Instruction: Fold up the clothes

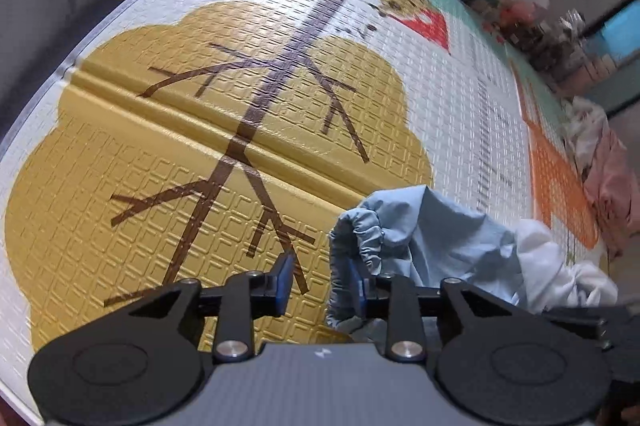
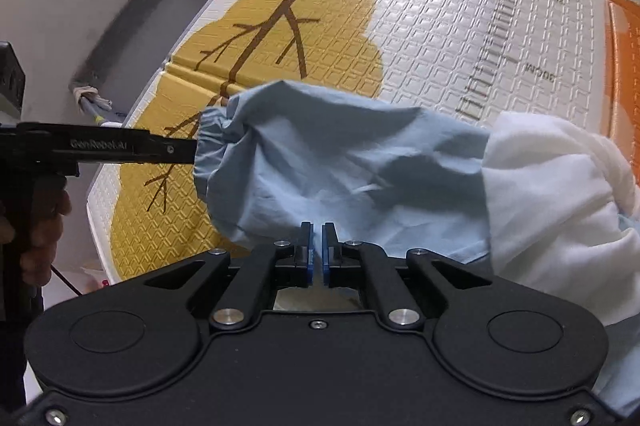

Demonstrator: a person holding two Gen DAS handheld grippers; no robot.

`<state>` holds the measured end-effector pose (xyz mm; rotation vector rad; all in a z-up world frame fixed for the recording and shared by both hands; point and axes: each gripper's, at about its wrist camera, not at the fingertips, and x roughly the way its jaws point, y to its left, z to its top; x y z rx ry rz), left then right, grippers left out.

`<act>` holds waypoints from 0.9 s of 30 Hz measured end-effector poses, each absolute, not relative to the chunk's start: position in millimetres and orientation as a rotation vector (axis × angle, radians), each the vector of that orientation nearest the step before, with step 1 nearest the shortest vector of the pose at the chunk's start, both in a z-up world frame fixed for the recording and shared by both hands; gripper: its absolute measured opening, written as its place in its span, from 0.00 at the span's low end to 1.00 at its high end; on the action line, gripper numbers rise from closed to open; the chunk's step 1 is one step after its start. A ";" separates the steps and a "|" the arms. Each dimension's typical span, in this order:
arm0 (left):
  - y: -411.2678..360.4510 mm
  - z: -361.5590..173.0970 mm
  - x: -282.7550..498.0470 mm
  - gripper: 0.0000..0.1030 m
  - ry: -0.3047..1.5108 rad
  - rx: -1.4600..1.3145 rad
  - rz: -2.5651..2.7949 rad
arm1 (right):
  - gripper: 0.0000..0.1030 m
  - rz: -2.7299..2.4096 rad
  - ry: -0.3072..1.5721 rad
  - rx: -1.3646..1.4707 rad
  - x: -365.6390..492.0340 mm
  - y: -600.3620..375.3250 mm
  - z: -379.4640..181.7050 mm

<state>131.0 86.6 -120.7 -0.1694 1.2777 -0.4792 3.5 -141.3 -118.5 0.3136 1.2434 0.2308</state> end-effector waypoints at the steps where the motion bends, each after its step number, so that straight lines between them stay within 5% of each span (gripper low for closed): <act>1: 87.2 -121.1 130.5 0.36 1.279 -0.181 -0.481 | 0.04 0.231 1.249 0.319 2.9 -142.0 -120.7; 16: 86.7 -126.6 124.1 0.42 1.308 -0.310 -0.557 | 0.04 0.211 1.283 0.336 2.9 -143.6 -135.6; 20: 81.3 -129.6 125.7 0.38 1.314 -0.283 -0.552 | 0.04 0.202 1.290 0.339 3.1 -144.9 -139.1; 27: 71.9 -134.9 128.4 0.17 1.323 -0.236 -0.543 | 0.04 0.196 1.311 0.346 3.7 -146.7 -150.2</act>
